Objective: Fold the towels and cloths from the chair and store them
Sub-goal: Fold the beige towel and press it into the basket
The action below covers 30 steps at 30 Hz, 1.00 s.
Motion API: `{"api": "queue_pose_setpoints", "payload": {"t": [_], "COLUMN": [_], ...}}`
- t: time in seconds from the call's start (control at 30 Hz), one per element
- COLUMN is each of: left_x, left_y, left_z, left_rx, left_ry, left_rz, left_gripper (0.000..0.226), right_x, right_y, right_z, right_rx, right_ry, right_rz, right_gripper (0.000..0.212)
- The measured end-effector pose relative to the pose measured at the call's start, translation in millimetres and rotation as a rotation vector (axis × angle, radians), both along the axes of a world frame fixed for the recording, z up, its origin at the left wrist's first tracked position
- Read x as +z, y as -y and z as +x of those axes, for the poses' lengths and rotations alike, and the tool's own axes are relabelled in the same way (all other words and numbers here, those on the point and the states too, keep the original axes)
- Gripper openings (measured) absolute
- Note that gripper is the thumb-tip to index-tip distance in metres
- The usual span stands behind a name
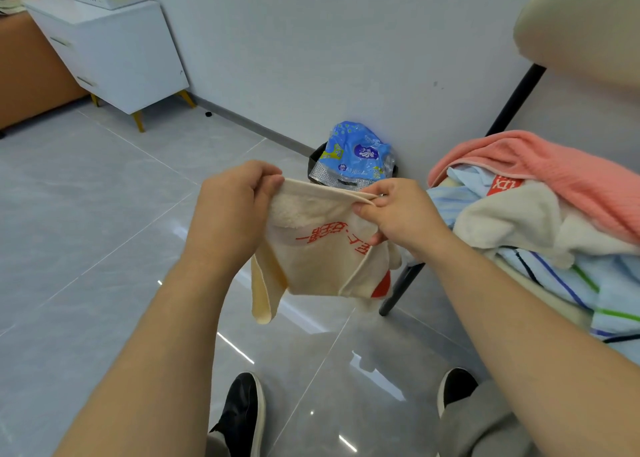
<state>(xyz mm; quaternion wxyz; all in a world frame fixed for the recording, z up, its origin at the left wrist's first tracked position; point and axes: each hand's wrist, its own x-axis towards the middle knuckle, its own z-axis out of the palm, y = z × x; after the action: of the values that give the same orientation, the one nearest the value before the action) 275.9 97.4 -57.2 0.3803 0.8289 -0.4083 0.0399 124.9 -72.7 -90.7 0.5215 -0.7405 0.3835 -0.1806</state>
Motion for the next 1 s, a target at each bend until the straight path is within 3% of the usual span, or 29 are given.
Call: {"api": "queue_pose_setpoints", "payload": {"t": [0.27, 0.53, 0.6, 0.67, 0.73, 0.87, 0.93, 1.0], "left_x": [-3, -1, 0, -1, -6, -13, -11, -10], "left_y": [9, 14, 14, 13, 16, 19, 19, 17], "left_z": [-4, -15, -20, -21, -22, -24, -25, -25], "left_rx": [0.104, 0.007, -0.092, -0.176, -0.185, -0.215, -0.238, -0.252], "left_ry": [-0.245, -0.371, -0.28, -0.154, -0.078, -0.067, -0.11, -0.116], "left_rz": [-0.112, -0.023, 0.077, 0.237, 0.334, 0.256, 0.273, 0.357], "left_gripper": [0.003, 0.027, 0.018, 0.046, 0.052, 0.018, 0.018, 0.04], "right_x": [-1, -4, -4, -4, -4, -8, -10, -10], "right_y": [-4, -5, -7, -8, -9, -9, -8, -7], "right_z": [0, 2, 3, 5, 5, 5, 5, 4], "right_rx": [-0.012, 0.101, 0.107, 0.122, 0.139, 0.178, 0.176, 0.164], "right_ry": [-0.029, -0.136, -0.139, -0.128, -0.11, -0.104, -0.124, -0.132], "right_rz": [-0.133, -0.213, -0.217, -0.197, -0.159, -0.192, -0.215, -0.219], "right_gripper": [0.011, 0.008, 0.01, 0.013, 0.013, 0.007, 0.007, 0.008]}}
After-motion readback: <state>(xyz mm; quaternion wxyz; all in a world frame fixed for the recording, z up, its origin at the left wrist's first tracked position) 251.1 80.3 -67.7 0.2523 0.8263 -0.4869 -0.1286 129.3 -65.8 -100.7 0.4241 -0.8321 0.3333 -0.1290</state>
